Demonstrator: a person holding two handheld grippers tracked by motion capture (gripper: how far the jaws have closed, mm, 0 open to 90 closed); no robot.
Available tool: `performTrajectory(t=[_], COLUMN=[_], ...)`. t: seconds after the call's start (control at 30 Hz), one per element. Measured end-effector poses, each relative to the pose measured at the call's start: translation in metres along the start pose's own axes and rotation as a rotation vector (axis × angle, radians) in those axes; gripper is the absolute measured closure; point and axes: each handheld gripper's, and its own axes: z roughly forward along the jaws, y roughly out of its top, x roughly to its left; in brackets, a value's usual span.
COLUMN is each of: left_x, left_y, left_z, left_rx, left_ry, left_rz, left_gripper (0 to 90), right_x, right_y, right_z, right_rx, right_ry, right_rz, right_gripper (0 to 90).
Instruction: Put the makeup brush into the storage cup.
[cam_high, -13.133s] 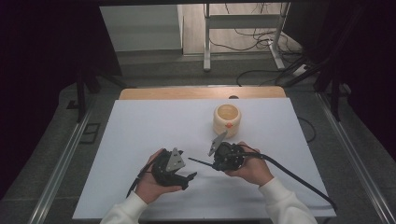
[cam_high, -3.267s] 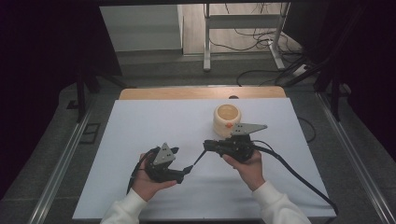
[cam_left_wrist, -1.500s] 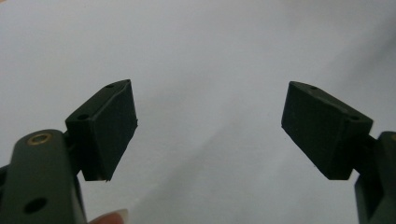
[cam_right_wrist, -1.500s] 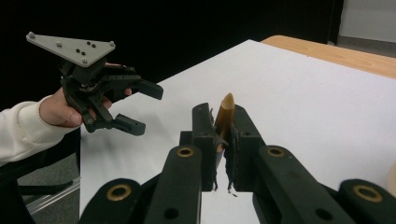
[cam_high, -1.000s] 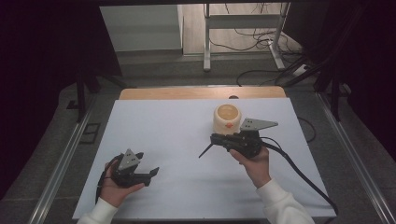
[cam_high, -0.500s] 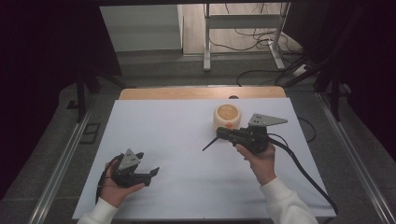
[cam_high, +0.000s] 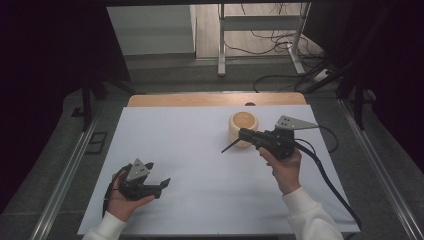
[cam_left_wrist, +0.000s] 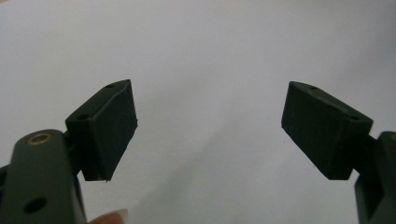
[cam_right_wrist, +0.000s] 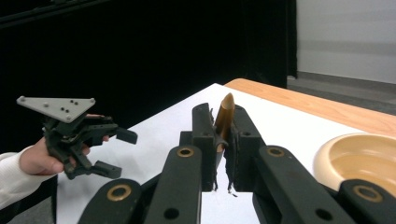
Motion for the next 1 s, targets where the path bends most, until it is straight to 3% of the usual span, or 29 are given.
performTrajectory(t=[0.4, 1.0], left_x=[0.000, 0.000], left_y=[0.000, 0.000], left_z=[0.000, 0.000], left_rx=[0.007, 0.009], left_ry=[-0.001, -0.001], left_rz=[0.008, 0.010], left_gripper=[18.4, 18.5], right_x=[-0.012, -0.034], right_y=[0.004, 0.014], right_z=[0.000, -0.004], right_rx=[-0.017, -0.084], right_ry=[-0.052, -0.116], right_rz=[0.013, 0.047], right_gripper=[83.6, 83.6])
